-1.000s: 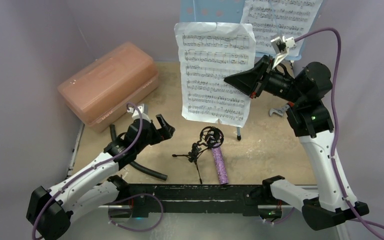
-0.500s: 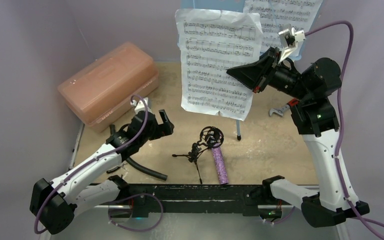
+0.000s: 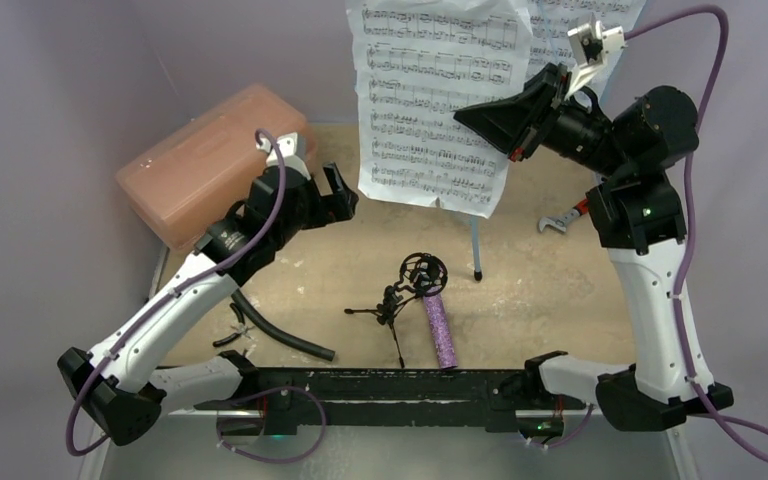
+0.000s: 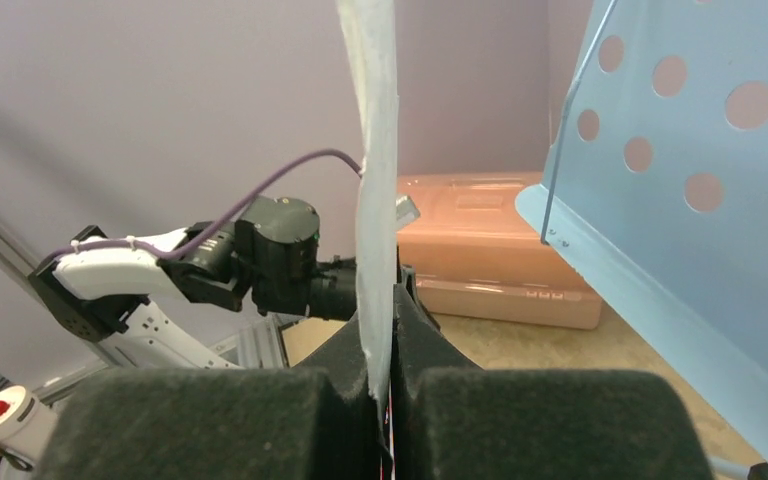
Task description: Set up the instrument practice props
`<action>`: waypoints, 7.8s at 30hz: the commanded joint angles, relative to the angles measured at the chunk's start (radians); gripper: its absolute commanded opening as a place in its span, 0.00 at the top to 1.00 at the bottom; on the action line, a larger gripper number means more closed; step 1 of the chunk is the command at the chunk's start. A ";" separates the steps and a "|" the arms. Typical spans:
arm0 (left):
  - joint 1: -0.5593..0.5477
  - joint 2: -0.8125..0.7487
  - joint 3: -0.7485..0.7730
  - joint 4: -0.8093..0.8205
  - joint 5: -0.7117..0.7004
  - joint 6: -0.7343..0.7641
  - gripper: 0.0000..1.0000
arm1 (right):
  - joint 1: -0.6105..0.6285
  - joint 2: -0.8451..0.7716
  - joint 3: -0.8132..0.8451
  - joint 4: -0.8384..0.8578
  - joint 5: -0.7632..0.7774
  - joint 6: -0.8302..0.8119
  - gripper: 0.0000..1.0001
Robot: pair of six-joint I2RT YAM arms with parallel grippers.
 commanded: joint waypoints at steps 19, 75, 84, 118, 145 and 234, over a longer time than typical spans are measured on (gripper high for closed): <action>-0.003 0.026 0.509 0.011 -0.011 0.020 0.07 | -0.174 0.246 0.474 -0.065 -0.087 0.140 1.00; -0.003 0.465 0.905 0.432 0.220 -0.060 0.62 | -0.189 0.355 0.636 -0.108 0.153 -0.089 1.00; -0.002 0.479 0.918 0.430 0.227 -0.069 0.73 | -0.188 0.380 0.629 -0.060 0.118 -0.075 1.00; -0.002 0.419 0.796 0.641 0.262 0.006 1.00 | -0.187 0.476 0.666 -0.021 0.151 -0.050 1.00; -0.004 0.366 0.676 0.786 0.334 0.061 1.00 | -0.140 0.506 0.663 0.026 0.128 -0.055 1.00; -0.003 0.262 0.514 0.803 0.195 0.014 0.31 | -0.045 0.332 0.511 0.112 0.401 -0.082 0.44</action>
